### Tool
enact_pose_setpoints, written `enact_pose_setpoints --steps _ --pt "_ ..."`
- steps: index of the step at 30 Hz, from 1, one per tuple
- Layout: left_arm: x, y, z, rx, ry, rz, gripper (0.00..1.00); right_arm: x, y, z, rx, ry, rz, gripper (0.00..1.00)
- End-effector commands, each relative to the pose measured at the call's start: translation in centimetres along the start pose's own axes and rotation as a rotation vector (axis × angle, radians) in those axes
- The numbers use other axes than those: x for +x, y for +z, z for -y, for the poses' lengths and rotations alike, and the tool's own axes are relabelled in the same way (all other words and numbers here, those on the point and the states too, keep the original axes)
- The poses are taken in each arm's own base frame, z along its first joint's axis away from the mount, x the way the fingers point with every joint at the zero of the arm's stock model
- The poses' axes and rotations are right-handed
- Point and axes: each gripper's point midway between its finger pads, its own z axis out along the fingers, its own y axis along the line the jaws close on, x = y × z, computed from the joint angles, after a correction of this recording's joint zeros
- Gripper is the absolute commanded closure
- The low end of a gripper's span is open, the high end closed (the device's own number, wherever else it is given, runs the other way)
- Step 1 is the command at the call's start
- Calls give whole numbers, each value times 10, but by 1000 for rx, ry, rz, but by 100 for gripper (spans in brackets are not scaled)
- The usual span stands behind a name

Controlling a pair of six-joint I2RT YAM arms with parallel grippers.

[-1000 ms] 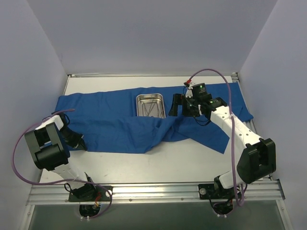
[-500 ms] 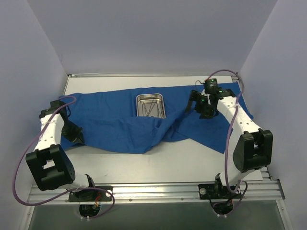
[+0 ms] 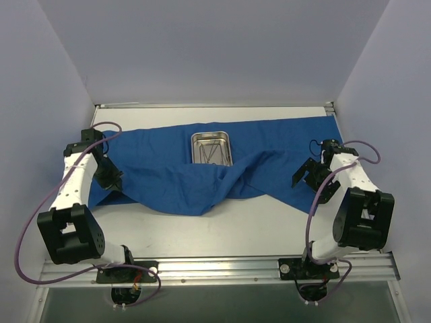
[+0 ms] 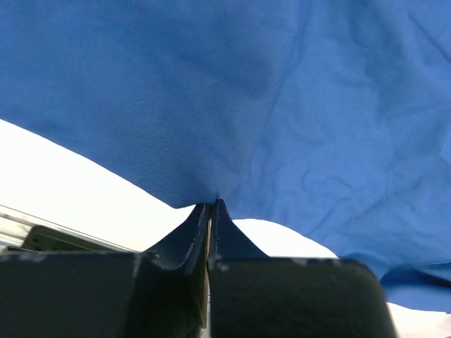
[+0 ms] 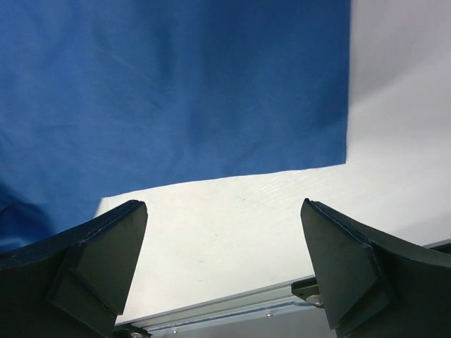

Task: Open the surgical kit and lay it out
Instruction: Open the surgical kit at the center of the board.

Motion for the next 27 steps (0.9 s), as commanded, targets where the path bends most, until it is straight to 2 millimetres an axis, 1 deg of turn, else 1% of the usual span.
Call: enact_pose_setpoints --steps 1,2,3,6,9,13,15,16,17,18,20,21,23,25,26,27 --pt "-27 -11 12 17 65 85 98 10 6 20 85 65 -17 3" --pt "-30 -12 12 9 69 96 98 10 7 21 93 73 -11 3" --pt "-33 -13 12 9 76 101 98 10 10 29 128 76 0 3" --pt "-38 -17 17 18 80 116 98 6 19 36 159 87 15 3" --pt "-40 -15 21 24 82 109 98 5 36 39 176 99 7 4" --pt "-43 -14 24 21 87 100 98 0 57 41 193 100 12 6" --pt "-45 -15 25 22 87 101 98 3 66 44 206 99 -7 8" --pt "-45 -14 25 20 89 97 98 0 69 43 201 104 1 9" --pt "-45 -14 25 20 89 97 98 4 73 45 206 107 -6 11" --pt "-45 -14 25 19 88 98 98 3 76 49 225 115 0 16" --pt "-45 -13 25 15 89 95 98 2 80 55 252 120 13 21" --pt "-45 -14 25 15 89 95 98 5 83 58 258 121 3 26" --pt "-47 -14 24 8 88 99 98 6 84 61 266 130 2 30" --pt "-48 -16 24 5 87 99 98 4 80 65 274 135 10 38" --pt "-49 -16 25 6 88 101 98 3 77 67 277 135 14 47" --pt "-49 -17 25 6 88 101 98 -6 70 67 274 135 42 63"
